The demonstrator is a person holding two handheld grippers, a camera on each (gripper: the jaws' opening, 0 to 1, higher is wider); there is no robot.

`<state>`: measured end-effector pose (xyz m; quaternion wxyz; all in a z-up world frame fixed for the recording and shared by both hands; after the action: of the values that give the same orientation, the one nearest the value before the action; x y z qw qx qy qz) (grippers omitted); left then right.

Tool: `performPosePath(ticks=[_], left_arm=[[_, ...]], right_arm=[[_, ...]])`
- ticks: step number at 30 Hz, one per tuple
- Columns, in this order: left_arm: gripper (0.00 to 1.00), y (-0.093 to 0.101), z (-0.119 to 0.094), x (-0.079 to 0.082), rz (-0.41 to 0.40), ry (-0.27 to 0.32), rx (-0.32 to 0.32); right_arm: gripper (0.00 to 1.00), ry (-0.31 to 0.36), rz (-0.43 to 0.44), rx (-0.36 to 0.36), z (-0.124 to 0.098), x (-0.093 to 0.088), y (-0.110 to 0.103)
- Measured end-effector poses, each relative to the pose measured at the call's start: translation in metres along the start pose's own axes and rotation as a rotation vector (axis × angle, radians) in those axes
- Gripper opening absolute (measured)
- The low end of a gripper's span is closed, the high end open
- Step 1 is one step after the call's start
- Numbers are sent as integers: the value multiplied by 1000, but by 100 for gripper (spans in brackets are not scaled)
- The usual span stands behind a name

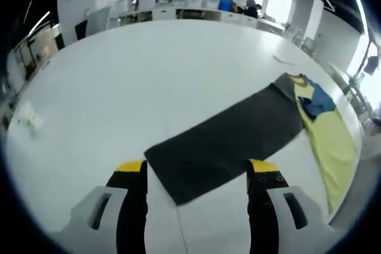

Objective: Fold the garment on the visible template until the final outline fits inside the template.

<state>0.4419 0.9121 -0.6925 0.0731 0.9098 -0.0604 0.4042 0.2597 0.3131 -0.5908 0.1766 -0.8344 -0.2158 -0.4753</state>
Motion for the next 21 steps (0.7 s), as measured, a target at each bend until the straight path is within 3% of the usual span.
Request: performPosePath(ticks=[7,21], left_arm=[[50,-6,2,-5,-32,7,-2],[41,-23,10,-15,-70,-6,50]], right_arm=[[100,-7,-1,1,0,0,-2],[100,-34,-1,-16,-3,1,-1]])
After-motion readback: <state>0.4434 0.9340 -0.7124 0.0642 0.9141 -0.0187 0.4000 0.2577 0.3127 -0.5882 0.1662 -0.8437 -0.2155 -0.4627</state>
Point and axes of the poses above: the point that each gripper's makers call its tool centre point, and the gripper's own axes: z roughly forward along the fingers, y roughly to its right, x roughly out of its top, the point moved 5 cm from there along -z, roughly backward along the fingers, and after that the axes turned 6 degrees about y, right-handed, at the moved point
